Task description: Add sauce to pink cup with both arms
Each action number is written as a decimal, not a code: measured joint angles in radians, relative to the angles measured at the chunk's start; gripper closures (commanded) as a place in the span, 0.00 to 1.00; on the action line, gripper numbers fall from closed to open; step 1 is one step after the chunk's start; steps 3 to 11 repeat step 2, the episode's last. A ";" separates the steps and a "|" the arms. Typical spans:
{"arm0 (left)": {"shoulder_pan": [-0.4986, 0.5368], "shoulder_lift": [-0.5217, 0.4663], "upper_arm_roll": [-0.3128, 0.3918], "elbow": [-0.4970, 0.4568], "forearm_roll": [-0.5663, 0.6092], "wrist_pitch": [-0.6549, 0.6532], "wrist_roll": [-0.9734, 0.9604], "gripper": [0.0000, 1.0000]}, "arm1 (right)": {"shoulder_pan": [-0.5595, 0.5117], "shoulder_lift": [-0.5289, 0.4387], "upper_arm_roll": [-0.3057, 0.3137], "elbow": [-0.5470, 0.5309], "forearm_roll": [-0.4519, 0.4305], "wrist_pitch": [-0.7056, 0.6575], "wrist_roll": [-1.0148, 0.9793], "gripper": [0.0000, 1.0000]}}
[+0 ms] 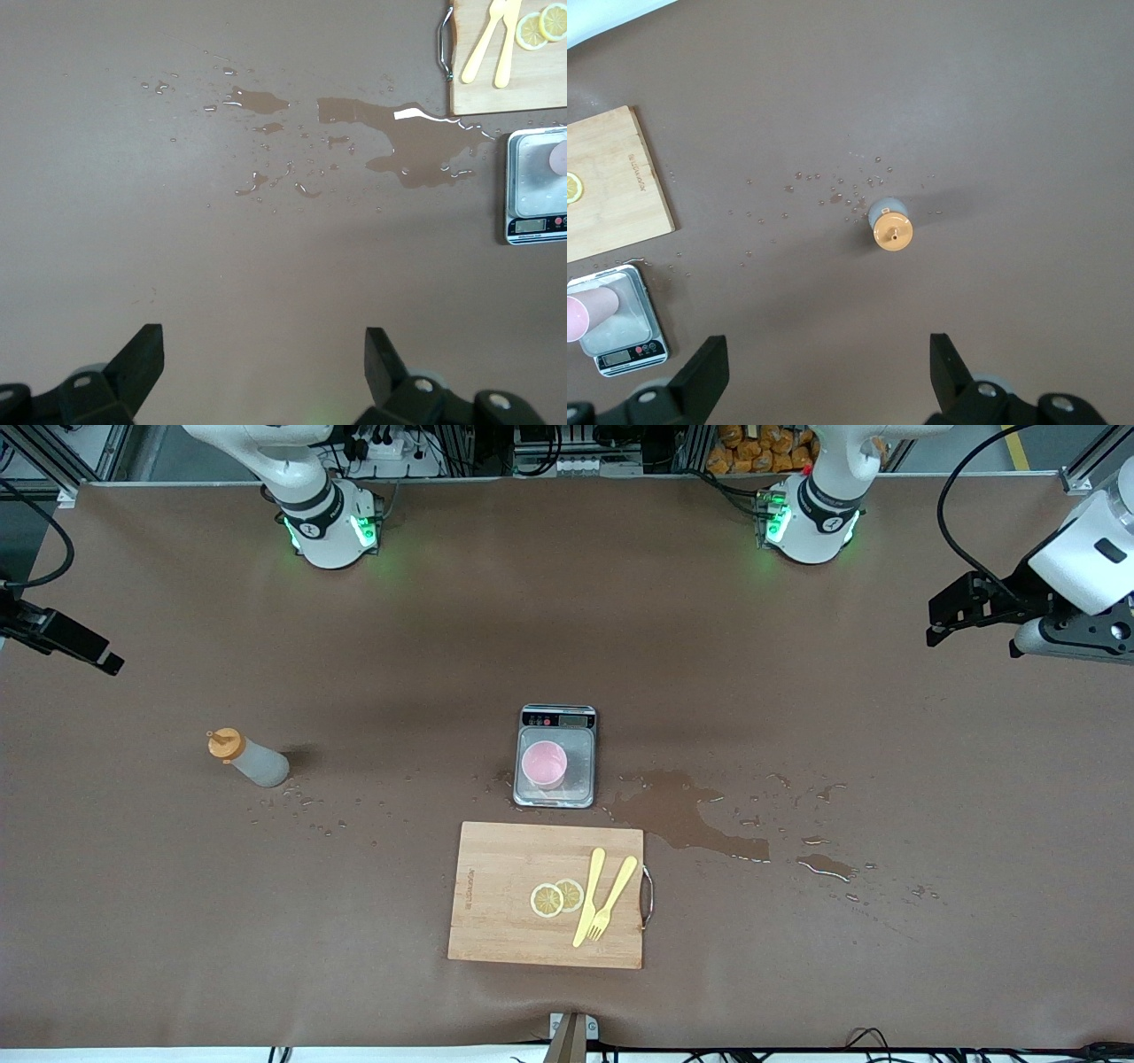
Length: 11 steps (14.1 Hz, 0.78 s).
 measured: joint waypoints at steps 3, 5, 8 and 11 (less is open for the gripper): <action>0.000 0.000 -0.001 0.000 0.000 0.000 0.000 0.00 | 0.000 0.001 0.000 0.000 -0.002 0.001 -0.004 0.00; 0.000 0.000 -0.001 0.000 0.000 0.000 0.000 0.00 | 0.000 0.001 0.000 0.000 -0.002 0.001 -0.004 0.00; 0.000 0.000 -0.001 0.000 0.000 0.000 0.000 0.00 | 0.000 0.001 0.000 0.000 -0.002 0.001 -0.004 0.00; 0.000 0.000 -0.001 0.000 0.000 0.000 0.000 0.00 | 0.000 0.001 0.000 0.000 -0.002 0.001 -0.004 0.00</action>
